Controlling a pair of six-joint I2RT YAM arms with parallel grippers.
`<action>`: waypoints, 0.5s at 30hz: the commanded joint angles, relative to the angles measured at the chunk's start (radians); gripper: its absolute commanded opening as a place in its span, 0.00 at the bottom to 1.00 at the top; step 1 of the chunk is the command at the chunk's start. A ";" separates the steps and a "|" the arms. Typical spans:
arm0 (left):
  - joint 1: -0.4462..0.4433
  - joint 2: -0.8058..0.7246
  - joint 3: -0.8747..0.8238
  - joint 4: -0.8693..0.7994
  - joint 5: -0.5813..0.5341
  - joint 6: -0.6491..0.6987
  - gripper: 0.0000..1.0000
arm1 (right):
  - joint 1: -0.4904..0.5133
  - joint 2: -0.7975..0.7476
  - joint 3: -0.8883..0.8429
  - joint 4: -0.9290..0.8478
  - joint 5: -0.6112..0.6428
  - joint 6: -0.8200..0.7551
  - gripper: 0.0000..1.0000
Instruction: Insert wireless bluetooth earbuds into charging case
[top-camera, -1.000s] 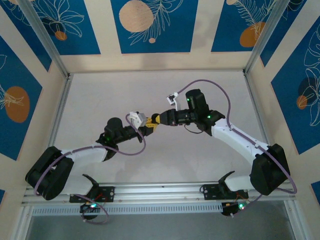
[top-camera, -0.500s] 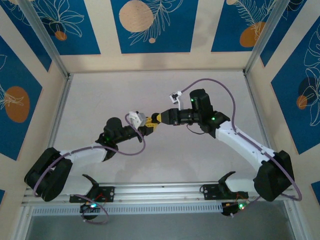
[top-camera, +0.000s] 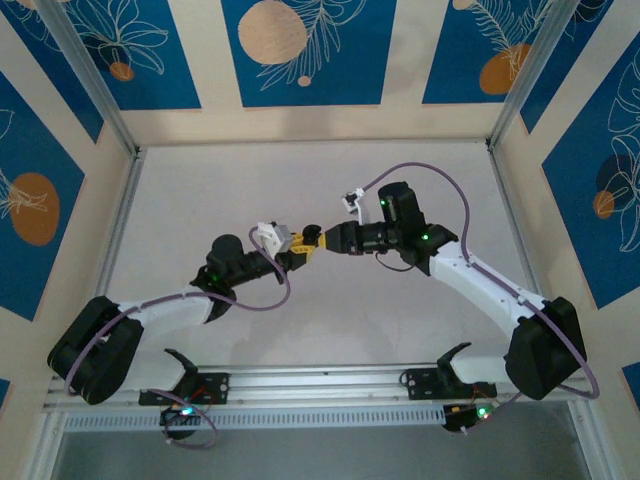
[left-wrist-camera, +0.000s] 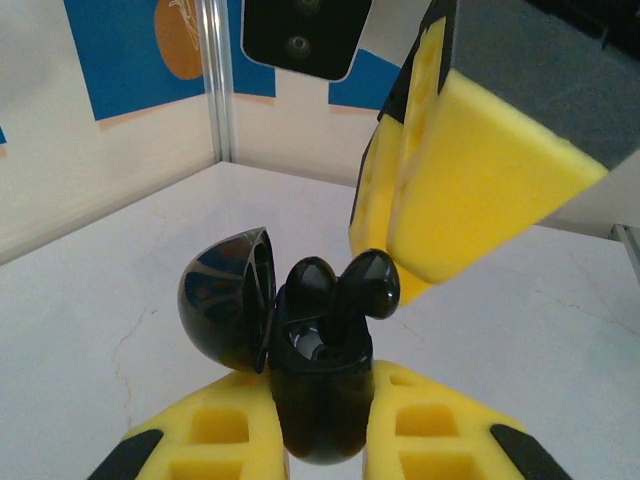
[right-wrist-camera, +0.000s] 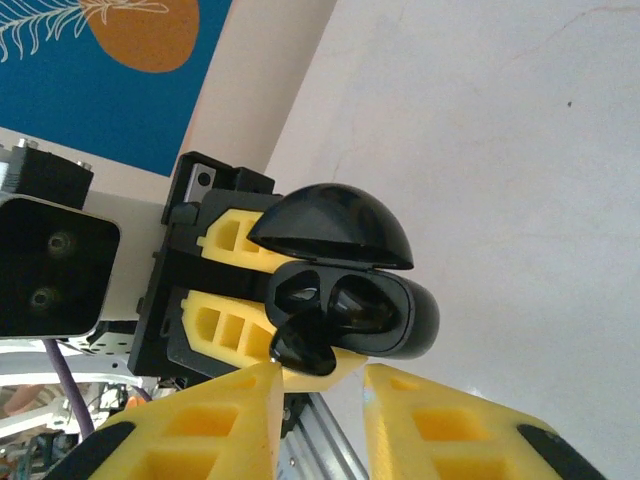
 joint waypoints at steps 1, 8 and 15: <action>-0.010 -0.027 0.027 0.016 0.025 0.004 0.16 | 0.012 0.013 0.019 0.018 -0.028 -0.004 0.26; -0.010 -0.031 0.026 0.011 0.023 0.005 0.16 | 0.021 0.027 0.036 0.051 -0.048 0.002 0.22; -0.010 -0.032 0.027 0.010 0.025 0.005 0.15 | 0.031 0.044 0.053 0.062 -0.047 0.002 0.18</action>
